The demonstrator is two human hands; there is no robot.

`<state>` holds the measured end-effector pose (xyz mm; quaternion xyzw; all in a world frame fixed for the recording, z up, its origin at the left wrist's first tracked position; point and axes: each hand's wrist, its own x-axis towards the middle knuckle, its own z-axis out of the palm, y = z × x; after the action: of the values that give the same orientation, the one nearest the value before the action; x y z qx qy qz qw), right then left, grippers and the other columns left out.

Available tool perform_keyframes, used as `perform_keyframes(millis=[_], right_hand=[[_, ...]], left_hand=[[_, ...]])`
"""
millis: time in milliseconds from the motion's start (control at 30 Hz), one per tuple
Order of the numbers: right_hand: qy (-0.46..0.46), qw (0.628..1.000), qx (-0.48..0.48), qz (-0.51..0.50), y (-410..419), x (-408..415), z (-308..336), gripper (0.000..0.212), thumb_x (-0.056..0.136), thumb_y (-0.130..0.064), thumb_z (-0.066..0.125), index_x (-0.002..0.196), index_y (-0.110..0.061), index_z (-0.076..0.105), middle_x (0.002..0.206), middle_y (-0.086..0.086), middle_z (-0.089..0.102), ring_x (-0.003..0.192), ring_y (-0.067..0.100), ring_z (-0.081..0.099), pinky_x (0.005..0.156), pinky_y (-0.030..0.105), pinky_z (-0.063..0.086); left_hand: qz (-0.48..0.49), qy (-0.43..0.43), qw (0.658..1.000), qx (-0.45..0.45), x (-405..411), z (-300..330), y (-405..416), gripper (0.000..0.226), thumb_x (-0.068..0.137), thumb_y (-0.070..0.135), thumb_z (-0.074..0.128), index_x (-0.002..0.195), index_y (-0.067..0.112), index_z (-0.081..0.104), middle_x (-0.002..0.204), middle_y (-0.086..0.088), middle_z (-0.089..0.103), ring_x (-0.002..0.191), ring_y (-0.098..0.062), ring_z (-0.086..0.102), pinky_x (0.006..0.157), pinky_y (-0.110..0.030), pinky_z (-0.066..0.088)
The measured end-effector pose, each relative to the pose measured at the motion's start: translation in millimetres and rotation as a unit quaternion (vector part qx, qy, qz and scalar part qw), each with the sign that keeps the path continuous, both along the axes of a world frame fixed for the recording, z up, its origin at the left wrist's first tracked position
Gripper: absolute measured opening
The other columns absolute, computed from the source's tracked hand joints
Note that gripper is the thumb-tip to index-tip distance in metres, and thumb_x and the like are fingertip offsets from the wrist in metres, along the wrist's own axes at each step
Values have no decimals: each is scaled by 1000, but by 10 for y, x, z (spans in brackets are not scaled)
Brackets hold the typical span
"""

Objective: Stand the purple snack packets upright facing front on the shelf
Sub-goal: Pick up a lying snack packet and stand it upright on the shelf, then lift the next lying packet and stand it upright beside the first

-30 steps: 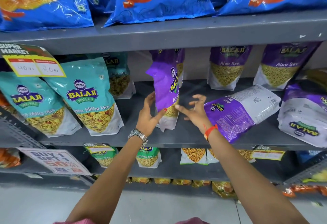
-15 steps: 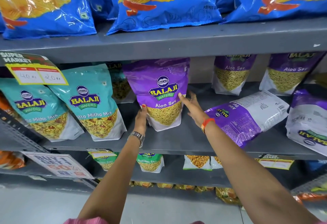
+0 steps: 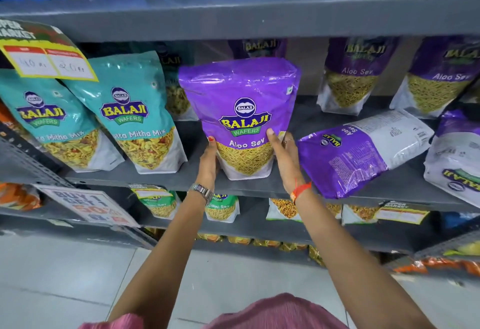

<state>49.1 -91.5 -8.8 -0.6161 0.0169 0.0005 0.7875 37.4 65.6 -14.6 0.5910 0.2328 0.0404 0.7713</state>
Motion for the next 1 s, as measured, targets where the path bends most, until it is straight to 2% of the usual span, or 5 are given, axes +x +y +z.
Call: perform_keyframes(millis=[300, 433, 533, 767, 1000], right_hand=[[-25, 999, -28, 30, -104, -82, -53, 10, 88, -35, 57, 93, -26, 55, 100, -5, 67, 96, 5, 64, 85, 20, 54], [-47, 993, -70, -80, -376, 117, 14, 12, 86, -45, 49, 90, -35, 54, 100, -3, 60, 100, 13, 55, 90, 22, 42], [-75, 971, -185, -128, -718, 433, 70, 18, 86, -15, 54, 104, -14, 58, 89, -2, 63, 88, 18, 57, 77, 18, 45], [-41, 755, -650, 77, -1419, 1067, 24, 38, 83, -8, 43, 115, -15, 62, 122, 20, 60, 115, 39, 56, 98, 50, 47], [-35, 644, -751, 140, -1649, 1183, 83, 32, 88, -7, 45, 118, -2, 54, 125, 24, 57, 119, 39, 50, 98, 47, 44]], left_hand=[[37, -24, 998, 51, -114, -73, -3, 61, 80, 58, 45, 122, 14, 49, 133, -10, 52, 119, -24, 51, 106, -41, 41], [339, -176, 913, 141, -414, -47, -355, 33, 83, 21, 49, 109, 2, 46, 104, 5, 47, 95, -13, 48, 83, -13, 41], [285, -126, 947, 77, -635, -111, -947, 13, 78, 12, 49, 90, 13, 45, 88, 2, 44, 81, -15, 44, 75, -19, 39], [-138, 217, 930, -264, -703, 37, -2132, 20, 70, 38, 55, 71, 19, 50, 67, 2, 45, 62, -14, 50, 62, -29, 40], [-58, 247, 898, -359, -598, -41, -2613, 23, 84, 27, 55, 70, 9, 47, 63, -8, 42, 67, -23, 55, 42, -36, 55]])
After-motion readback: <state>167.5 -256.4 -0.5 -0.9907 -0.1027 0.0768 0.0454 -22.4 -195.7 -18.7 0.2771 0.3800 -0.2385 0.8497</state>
